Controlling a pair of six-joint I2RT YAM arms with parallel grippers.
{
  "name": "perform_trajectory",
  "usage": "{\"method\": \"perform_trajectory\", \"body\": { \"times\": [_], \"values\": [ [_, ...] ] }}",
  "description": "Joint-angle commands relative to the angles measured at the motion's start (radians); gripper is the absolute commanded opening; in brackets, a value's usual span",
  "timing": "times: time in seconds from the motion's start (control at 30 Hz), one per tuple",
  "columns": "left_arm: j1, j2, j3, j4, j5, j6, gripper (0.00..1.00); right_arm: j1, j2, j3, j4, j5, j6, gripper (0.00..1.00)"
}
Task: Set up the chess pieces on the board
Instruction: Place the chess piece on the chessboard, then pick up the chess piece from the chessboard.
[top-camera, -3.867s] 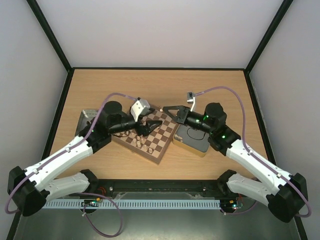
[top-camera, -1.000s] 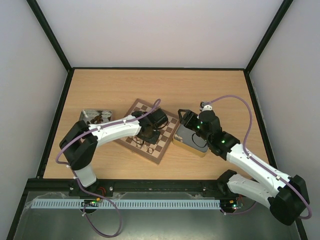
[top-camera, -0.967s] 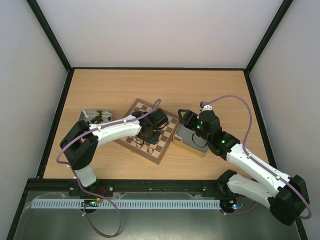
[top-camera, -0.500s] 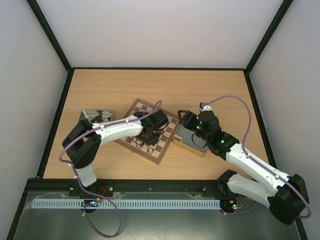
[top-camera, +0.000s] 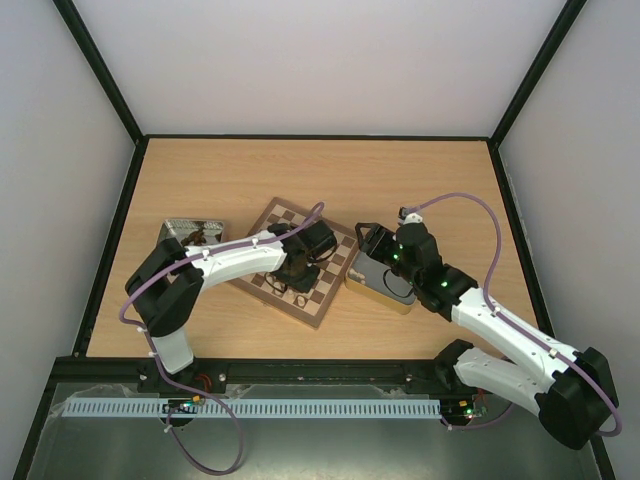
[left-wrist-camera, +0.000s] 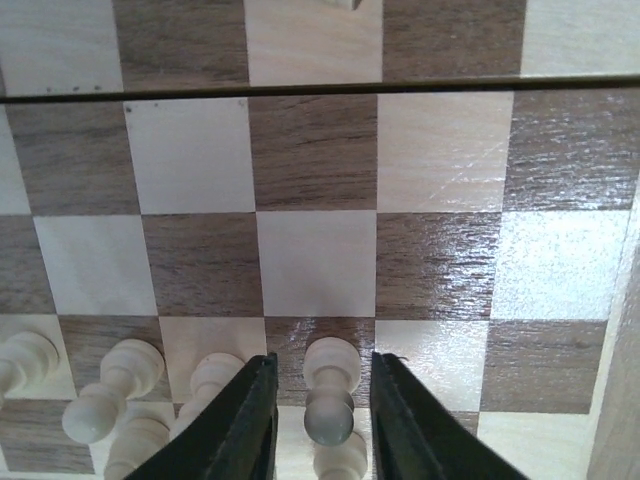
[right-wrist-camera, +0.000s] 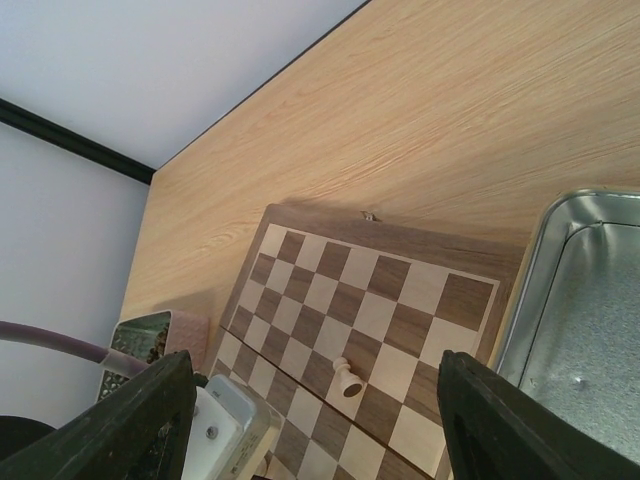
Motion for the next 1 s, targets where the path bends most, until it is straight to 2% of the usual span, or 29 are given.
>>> {"method": "perform_trajectory", "body": {
  "times": [0.0, 0.2, 0.37, 0.5, 0.67, 0.97],
  "values": [
    [0.003, -0.023, 0.021, -0.03, 0.011, -0.009, 0.33, -0.001, -0.01, -0.002, 0.004, 0.014, 0.004, 0.66],
    [0.051, -0.124, 0.023, 0.018, 0.033, -0.033, 0.4, -0.001, 0.035, 0.009, 0.013, -0.045, -0.044, 0.65],
    [0.147, -0.253, -0.063, 0.148, 0.074, -0.098, 0.42, 0.007, 0.215, 0.114, -0.084, -0.116, -0.199, 0.63],
    [0.236, -0.359, -0.152, 0.242, 0.074, -0.172, 0.45, 0.068, 0.36, 0.241, -0.188, -0.065, -0.319, 0.63],
    [0.327, -0.486, -0.259, 0.359, 0.144, -0.216, 0.48, 0.142, 0.522, 0.328, -0.243, -0.027, -0.399, 0.61],
    [0.375, -0.532, -0.353, 0.45, 0.25, -0.224, 0.49, 0.197, 0.725, 0.438, -0.306, 0.036, -0.475, 0.56]
  ]
}}
